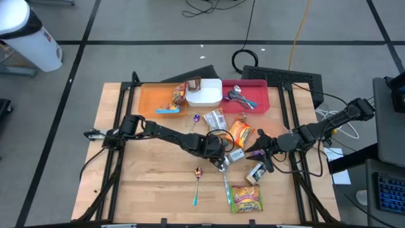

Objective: Pick & Place Food Item
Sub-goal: Put the green seasoning bottle into the white bin

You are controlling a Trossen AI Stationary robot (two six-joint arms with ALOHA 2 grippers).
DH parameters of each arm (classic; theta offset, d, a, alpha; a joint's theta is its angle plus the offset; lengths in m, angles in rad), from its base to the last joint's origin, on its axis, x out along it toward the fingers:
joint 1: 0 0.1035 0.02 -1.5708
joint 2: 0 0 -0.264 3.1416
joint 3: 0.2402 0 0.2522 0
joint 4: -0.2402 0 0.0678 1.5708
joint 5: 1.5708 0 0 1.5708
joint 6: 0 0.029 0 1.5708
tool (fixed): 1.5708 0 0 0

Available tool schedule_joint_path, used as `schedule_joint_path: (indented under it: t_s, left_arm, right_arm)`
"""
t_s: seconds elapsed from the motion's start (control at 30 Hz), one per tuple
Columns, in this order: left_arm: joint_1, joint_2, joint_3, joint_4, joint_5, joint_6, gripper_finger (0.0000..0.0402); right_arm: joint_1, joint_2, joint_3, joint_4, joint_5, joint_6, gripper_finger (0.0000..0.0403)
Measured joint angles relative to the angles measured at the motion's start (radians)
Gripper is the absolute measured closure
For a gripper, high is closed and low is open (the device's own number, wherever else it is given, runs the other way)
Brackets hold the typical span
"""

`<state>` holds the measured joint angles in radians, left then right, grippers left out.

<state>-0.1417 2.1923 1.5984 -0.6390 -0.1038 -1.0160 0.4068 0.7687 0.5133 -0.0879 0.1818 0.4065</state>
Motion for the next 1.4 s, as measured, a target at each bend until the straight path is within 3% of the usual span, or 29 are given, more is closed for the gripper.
schedule_joint_path:
  t_s: [0.4, 0.8, 1.17, 1.4]
  left_arm:
    - [-0.005, -0.054, -0.002, -0.019, 0.167, 0.173, 0.0194]
    - [0.011, -0.166, -0.001, -0.07, 0.189, 0.24, 0.0194]
    - [0.049, -0.428, 0.001, 0.001, 0.186, 0.368, 0.0195]
    - [0.091, -0.511, 0.002, -0.026, 0.195, 0.475, 0.0195]
  right_arm:
    - [0.0, 0.0, 0.002, 0.002, -0.002, 0.0, 0.0273]
    - [0.0, -0.001, 0.002, 0.023, -0.003, 0.001, 0.0273]
    - [-0.04, -0.01, 0.001, 0.416, 0.003, -0.016, 0.0273]
    - [-0.17, -0.008, 0.017, 0.582, -0.034, 0.143, 0.0267]
